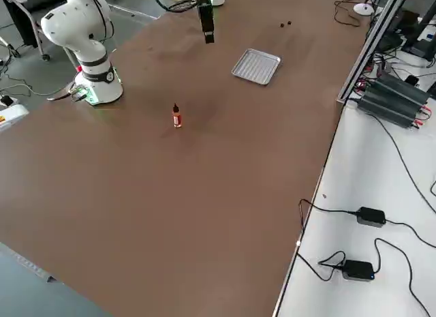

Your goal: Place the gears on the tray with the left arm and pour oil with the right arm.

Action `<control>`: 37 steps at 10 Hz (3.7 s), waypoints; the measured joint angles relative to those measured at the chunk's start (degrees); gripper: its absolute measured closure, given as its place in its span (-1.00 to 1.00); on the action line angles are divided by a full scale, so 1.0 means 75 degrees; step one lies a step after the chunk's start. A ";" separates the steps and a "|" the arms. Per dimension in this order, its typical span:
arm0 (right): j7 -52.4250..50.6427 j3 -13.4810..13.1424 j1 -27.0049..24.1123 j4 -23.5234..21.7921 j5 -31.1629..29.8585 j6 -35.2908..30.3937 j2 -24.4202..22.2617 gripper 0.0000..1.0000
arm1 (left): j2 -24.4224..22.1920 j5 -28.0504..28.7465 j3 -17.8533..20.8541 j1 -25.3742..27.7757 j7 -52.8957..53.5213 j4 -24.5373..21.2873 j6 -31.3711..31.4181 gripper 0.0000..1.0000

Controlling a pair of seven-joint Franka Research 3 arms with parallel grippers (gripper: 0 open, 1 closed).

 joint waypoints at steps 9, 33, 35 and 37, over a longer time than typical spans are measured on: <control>-0.5775 -0.0091 -0.2192 -0.2665 0.3371 0.0740 0.0136 -1.00 | -0.0870 0.0260 -0.0125 -0.0539 -0.1495 -0.5690 0.5465 -0.69; -1.4736 -0.0068 -0.3898 -0.3926 0.4847 -0.0959 0.5274 -1.00 | 0.0005 0.1220 -0.0718 -0.0208 -0.3245 -0.4452 0.5083 0.52; -1.4763 -0.0024 -0.3898 -0.3887 0.4925 -0.0770 0.5422 -1.00 | 0.0341 0.1220 -0.0806 -0.1076 -0.4432 -0.3512 0.4527 0.52; -1.4904 0.0060 -0.3875 -0.3793 0.5203 -0.0754 0.5569 -1.00 | 0.1008 0.1219 -0.0823 -0.1958 -0.5694 -0.2409 0.3987 0.52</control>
